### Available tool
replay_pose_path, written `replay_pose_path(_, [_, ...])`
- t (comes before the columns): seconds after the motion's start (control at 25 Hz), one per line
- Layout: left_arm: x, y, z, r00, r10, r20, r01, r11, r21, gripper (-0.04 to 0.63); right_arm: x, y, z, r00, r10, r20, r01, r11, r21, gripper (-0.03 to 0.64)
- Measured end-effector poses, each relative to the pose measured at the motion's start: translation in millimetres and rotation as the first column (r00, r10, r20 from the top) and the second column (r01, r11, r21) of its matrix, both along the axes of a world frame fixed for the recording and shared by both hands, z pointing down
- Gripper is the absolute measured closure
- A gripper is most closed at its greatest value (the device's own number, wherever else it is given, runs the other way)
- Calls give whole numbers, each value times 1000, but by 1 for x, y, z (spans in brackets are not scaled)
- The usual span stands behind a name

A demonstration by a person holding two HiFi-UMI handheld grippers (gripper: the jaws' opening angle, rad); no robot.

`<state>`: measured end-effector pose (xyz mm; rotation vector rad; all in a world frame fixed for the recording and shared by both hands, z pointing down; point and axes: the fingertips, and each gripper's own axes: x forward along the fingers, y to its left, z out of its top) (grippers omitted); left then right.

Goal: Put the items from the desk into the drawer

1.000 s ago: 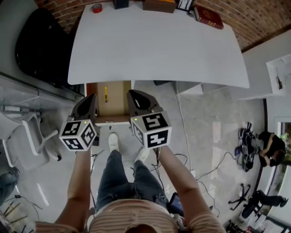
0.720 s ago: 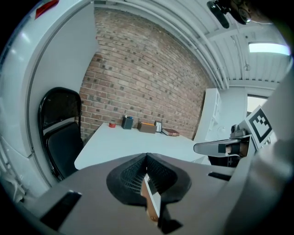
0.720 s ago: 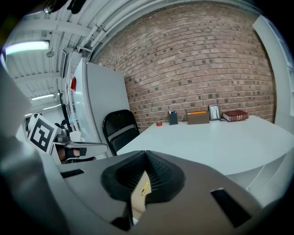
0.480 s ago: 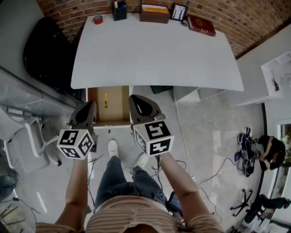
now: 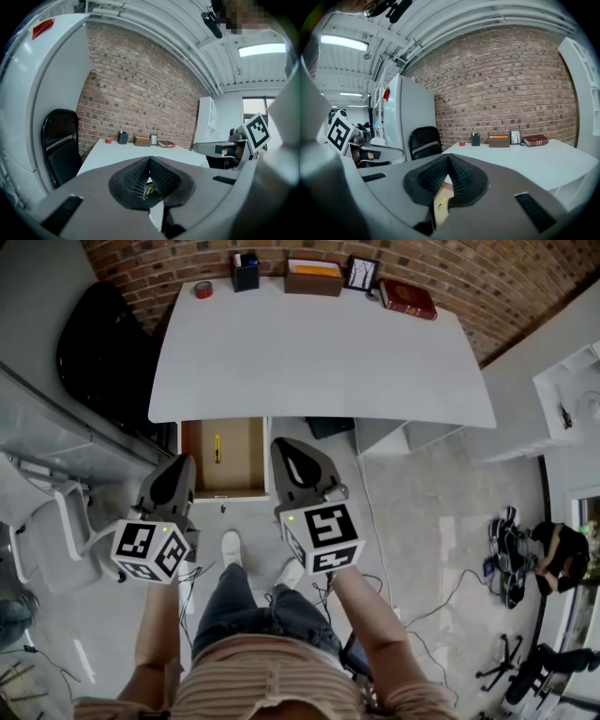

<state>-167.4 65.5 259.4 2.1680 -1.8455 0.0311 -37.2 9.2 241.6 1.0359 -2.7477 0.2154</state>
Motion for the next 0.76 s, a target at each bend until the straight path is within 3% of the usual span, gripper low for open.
replay_pose_path(0.52, [11, 11, -23, 1000, 4, 28, -5, 999, 45, 586, 7, 19, -19, 998, 3, 63, -7, 998, 64, 600])
replay_pose_path(0.76, [9, 30, -27, 1000, -17, -5, 17, 998, 67, 586, 4, 35, -19, 999, -25, 34, 22, 998, 66, 600])
